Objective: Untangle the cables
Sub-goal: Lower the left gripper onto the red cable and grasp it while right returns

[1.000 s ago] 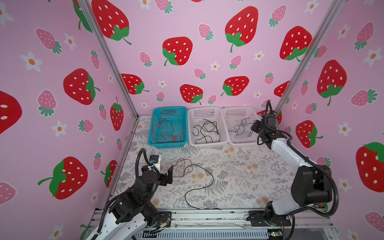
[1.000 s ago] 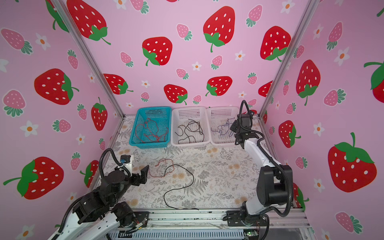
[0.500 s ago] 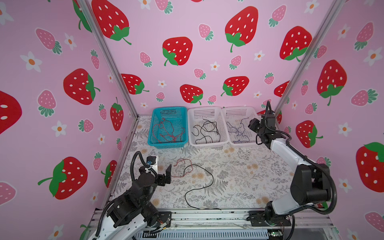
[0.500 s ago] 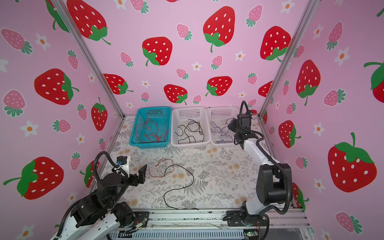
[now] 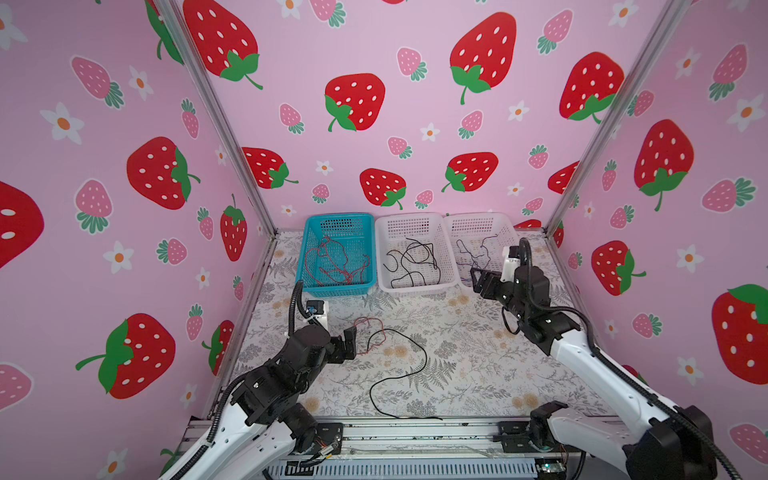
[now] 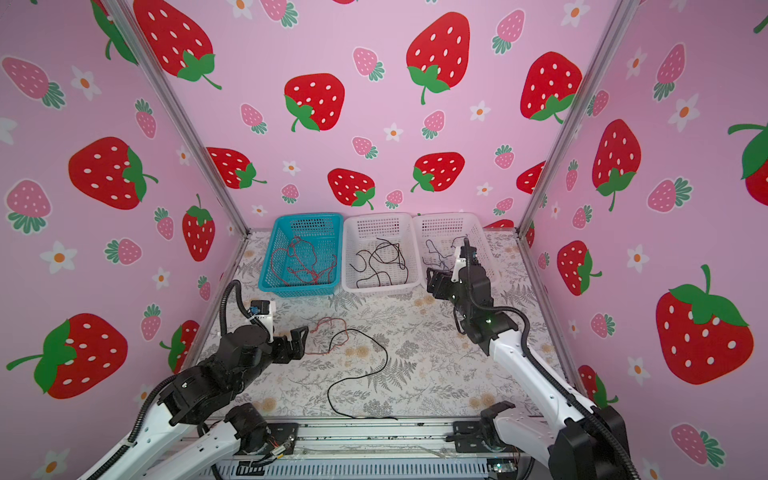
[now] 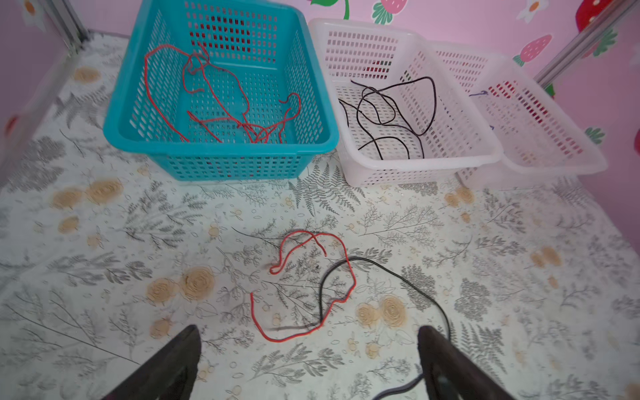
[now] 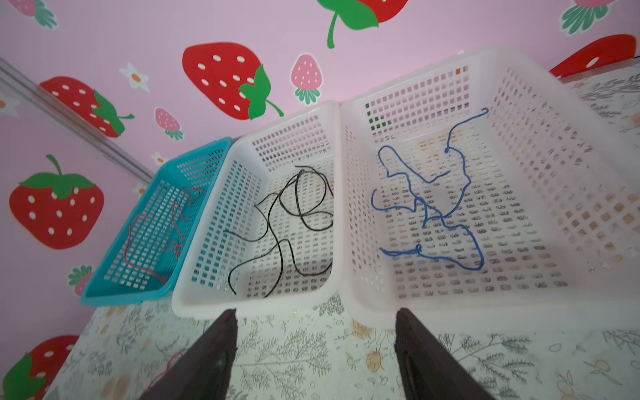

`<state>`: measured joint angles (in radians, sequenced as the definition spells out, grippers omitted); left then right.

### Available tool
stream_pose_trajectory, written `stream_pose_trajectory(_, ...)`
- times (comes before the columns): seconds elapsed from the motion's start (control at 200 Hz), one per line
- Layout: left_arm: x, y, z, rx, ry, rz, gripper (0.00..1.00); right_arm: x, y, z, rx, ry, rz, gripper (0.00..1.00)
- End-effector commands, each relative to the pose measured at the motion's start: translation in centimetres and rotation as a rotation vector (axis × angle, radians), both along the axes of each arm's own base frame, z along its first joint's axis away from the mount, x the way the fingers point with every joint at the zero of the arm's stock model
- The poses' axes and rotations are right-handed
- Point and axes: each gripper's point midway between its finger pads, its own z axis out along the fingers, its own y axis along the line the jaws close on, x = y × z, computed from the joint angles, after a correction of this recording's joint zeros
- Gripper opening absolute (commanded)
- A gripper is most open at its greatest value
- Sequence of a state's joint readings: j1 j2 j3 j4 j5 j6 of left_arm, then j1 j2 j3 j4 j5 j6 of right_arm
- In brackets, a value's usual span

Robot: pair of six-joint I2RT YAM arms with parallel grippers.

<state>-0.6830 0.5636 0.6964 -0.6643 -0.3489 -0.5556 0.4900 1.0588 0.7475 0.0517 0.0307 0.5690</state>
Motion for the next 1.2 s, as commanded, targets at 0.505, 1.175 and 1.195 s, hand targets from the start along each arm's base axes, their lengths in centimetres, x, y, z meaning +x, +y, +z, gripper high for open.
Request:
stream_pose_trajectory(0.505, -0.9, 0.0, -9.2, -0.355, 0.223, 0.297, 0.81, -9.2, 7.2, -5.5, -0.019, -0.067, 0.471, 0.77)
stream_pose_trajectory(1.175, 2.0, 0.4, -13.9, -0.358, 0.315, 0.372, 0.53, -11.6, 10.0, -8.1, -0.093, -0.073, 0.567, 0.76)
stream_pose_trajectory(1.195, 2.1, 0.4, -14.0, -0.36, 0.316, 0.371, 0.52, -11.7, 10.1, -8.2, -0.095, -0.073, 0.568, 0.76)
